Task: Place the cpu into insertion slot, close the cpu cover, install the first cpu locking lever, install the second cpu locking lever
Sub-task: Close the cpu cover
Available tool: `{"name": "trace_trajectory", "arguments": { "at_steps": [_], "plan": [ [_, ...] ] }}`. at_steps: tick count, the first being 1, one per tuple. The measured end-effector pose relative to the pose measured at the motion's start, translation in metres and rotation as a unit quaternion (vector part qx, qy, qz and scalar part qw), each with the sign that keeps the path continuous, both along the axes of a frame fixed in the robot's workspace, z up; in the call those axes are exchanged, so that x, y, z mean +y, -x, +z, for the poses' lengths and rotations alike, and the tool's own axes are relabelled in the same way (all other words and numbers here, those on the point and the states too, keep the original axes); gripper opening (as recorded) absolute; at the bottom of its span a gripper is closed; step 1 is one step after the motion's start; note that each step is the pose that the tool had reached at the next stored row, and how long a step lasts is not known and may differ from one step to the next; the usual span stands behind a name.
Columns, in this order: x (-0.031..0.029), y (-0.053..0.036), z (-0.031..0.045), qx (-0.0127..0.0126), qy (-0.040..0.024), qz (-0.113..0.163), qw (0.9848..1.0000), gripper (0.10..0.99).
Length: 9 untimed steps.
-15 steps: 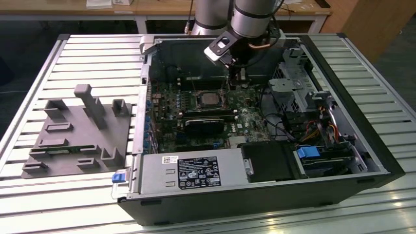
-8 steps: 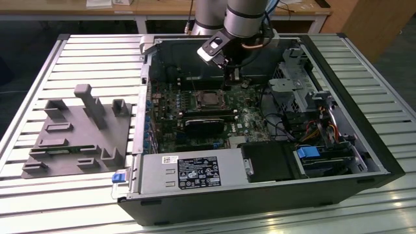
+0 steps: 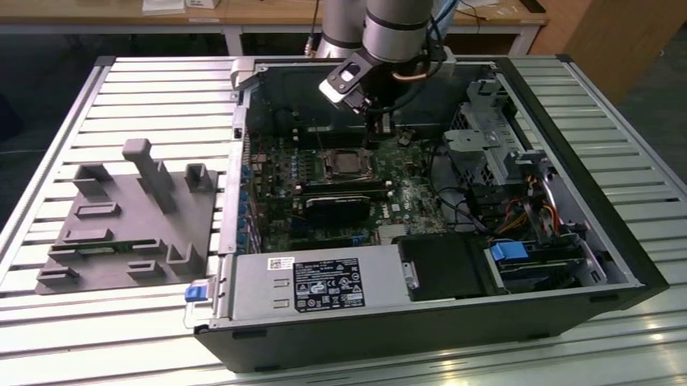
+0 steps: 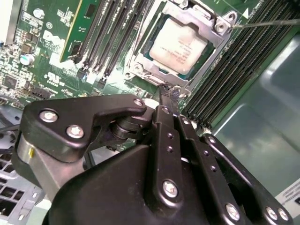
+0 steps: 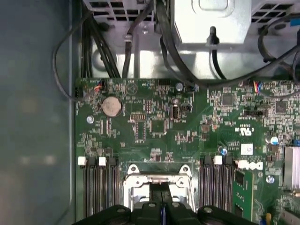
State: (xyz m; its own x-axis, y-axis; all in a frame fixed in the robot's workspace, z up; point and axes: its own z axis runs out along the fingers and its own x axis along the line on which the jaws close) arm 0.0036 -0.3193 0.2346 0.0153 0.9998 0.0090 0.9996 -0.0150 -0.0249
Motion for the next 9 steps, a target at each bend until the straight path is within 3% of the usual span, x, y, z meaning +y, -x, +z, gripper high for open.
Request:
{"name": "trace_trajectory", "arguments": {
  "at_steps": [3,5,7,9],
  "plan": [
    [0.0000,0.0100,-0.0007,-0.0122,0.0000,0.000,0.9999,0.102],
    [0.0000,0.0173,-0.0013,-0.0185,0.0001,0.000,0.9998,0.102],
    [0.0000,0.0235,-0.0017,-0.0213,0.0000,0.000,0.9998,0.102],
    [0.0000,0.0291,-0.0021,-0.0220,0.0000,0.000,0.9998,0.102]
  ]
}}
